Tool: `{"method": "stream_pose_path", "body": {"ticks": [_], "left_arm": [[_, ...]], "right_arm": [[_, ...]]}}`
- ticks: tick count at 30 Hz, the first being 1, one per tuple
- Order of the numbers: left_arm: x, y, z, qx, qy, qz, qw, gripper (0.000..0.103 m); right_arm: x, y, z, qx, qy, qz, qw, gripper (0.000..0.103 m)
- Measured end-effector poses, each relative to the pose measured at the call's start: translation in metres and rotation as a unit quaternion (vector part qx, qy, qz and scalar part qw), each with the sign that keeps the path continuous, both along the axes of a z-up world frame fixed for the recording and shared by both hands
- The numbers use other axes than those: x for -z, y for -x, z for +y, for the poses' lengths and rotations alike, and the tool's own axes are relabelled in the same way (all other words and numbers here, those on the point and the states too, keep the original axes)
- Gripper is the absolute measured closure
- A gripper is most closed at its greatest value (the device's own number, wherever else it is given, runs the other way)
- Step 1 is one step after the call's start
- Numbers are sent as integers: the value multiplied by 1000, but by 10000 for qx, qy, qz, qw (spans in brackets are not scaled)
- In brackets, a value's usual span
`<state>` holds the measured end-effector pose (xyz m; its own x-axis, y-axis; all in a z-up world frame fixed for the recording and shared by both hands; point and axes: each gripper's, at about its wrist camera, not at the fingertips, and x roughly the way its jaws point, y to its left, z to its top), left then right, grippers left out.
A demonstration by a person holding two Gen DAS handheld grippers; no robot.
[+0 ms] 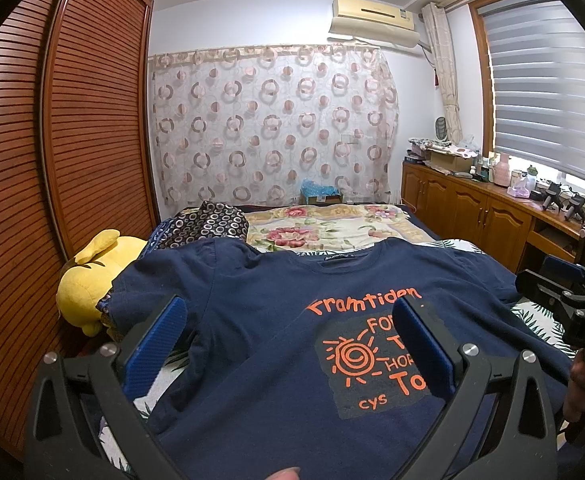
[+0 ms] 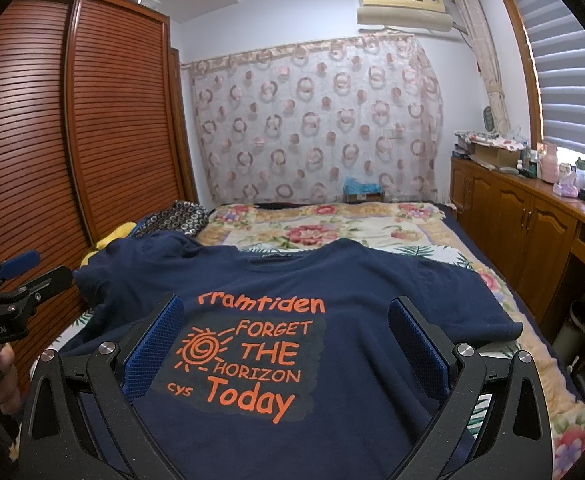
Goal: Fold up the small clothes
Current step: 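Grasp the navy T-shirt's side edge with the left gripper and lift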
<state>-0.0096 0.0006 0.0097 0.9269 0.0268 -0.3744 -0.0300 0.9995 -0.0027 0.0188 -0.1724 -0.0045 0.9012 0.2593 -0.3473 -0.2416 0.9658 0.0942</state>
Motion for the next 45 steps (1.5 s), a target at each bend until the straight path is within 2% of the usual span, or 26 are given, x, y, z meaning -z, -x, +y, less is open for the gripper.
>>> {"method": "stream_pose_path", "body": {"ticks": [9, 14, 24, 32, 45], "left_arm": [[4, -5, 17, -36, 83, 168, 9998, 0], [15, -15, 35, -81, 101, 308, 9994, 0], [26, -27, 69, -211, 65, 474, 9986, 0], [37, -48, 95, -226, 60, 609, 9979, 0], [47, -74, 152, -334, 385, 943, 9942, 1]], "right_arm": [[9, -5, 7, -85, 66, 182, 9998, 0], [16, -12, 14, -172, 63, 363, 9992, 0], [17, -26, 38, -369, 238, 403, 9982, 0], [18, -49, 60, -544, 370, 438, 9969, 0], [30, -102, 91, -948, 553, 833, 9905, 0]]}}
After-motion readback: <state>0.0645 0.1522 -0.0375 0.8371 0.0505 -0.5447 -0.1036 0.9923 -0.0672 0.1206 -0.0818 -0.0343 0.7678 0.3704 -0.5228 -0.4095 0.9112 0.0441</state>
